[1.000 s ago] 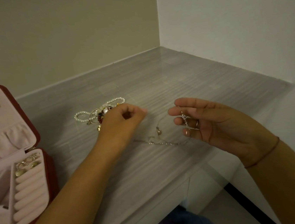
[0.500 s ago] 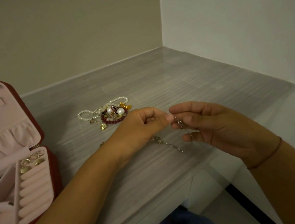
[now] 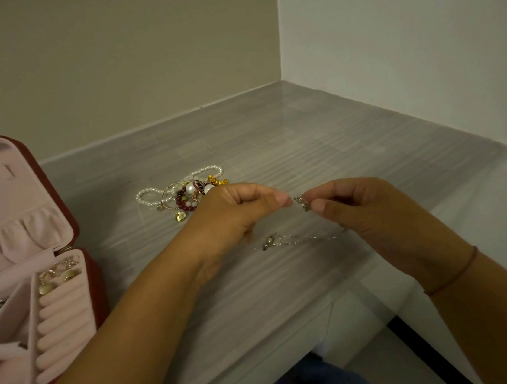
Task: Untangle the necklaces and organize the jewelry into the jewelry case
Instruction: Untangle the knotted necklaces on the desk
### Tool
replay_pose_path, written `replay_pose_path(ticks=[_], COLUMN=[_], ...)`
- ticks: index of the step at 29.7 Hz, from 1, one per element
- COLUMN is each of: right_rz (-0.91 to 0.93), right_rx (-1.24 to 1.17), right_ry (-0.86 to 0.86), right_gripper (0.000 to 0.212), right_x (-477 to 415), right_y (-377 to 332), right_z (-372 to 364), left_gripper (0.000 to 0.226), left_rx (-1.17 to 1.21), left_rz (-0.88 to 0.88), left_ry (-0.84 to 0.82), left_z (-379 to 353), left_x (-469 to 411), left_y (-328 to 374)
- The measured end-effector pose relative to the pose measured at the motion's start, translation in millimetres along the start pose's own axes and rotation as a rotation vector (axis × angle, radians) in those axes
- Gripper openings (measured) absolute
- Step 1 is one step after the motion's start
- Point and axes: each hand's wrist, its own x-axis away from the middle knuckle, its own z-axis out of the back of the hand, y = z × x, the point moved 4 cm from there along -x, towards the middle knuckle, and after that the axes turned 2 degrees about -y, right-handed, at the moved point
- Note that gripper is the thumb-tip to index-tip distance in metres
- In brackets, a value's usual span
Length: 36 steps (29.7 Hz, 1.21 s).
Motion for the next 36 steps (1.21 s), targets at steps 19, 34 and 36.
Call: replay_pose_path(ticks=[19,34,36], right_rz=[-0.033,-0.016,-0.014], right_rx=[-0.382,-0.391,-0.414], right_ry=[0.013,-0.011,-0.021], right_gripper=[0.008,0.017,0.010], right_x=[-1.5,-1.1,-1.5], right_y=[-4.0,-6.7,-7.9], right_z=[-13.9,-18.5,-18.9], left_gripper=[0.030,0.024,0.025], left_rx=[0.016,0.388,0.363], left_rz=[0.001,0.144,0.157], left_ry=[0.000,-0.200,-0.232], left_z=[-4.1,-15.3,-15.6], left_x=[0.4,-1.9,-1.1], left_y=[0.0,-12.0,-12.9])
